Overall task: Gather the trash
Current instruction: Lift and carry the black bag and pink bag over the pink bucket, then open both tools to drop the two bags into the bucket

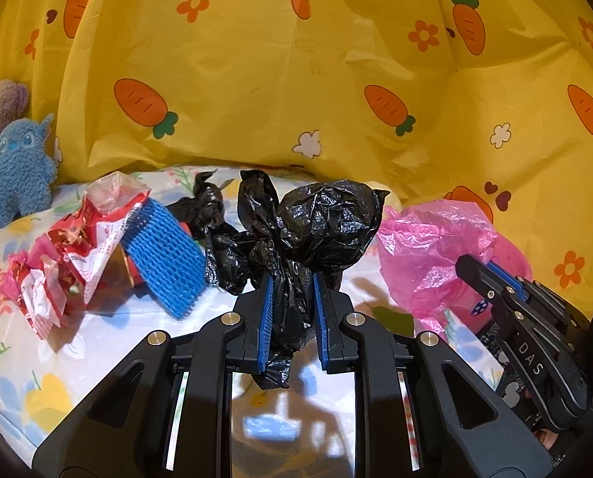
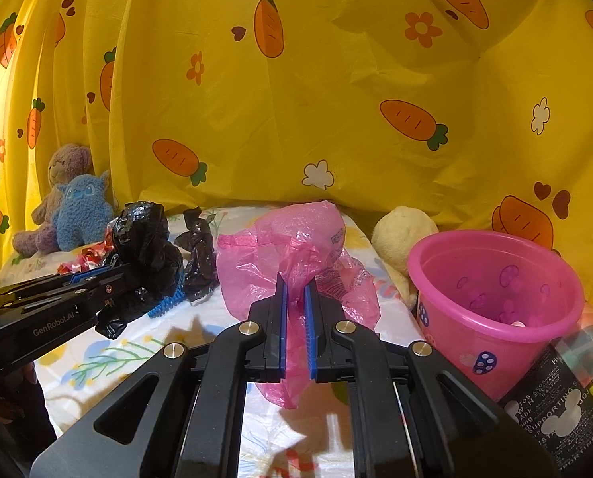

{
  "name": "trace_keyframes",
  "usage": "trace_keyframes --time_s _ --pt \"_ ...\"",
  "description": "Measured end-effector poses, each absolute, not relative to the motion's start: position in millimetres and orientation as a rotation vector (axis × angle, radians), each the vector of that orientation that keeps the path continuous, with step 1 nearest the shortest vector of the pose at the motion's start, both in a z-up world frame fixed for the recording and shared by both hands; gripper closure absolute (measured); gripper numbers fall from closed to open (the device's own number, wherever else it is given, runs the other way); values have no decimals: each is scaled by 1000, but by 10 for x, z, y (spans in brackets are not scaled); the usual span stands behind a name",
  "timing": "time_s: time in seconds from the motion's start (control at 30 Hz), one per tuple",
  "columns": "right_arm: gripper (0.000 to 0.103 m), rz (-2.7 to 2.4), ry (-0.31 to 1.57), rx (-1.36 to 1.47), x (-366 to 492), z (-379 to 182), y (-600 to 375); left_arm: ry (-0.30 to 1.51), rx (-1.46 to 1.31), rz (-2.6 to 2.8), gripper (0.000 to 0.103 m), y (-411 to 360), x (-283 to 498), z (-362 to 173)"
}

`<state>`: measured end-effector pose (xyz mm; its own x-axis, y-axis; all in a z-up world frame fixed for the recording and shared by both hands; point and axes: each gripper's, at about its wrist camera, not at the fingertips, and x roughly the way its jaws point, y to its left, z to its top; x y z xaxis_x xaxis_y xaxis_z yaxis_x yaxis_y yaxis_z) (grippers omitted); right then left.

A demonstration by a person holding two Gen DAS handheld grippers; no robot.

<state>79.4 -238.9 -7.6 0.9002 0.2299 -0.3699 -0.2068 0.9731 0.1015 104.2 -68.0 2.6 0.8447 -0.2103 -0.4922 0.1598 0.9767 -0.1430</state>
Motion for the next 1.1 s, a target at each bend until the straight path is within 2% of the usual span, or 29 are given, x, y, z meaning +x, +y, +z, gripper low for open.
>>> trace_keyframes --time_s 0.53,1.1 --pt "94 -104 291 113 1011 110 -3444 452 -74 -492 86 -1898 1520 422" --pt "94 -231 364 194 1380 -120 -4010 553 -89 -673 85 -2714 2133 -3"
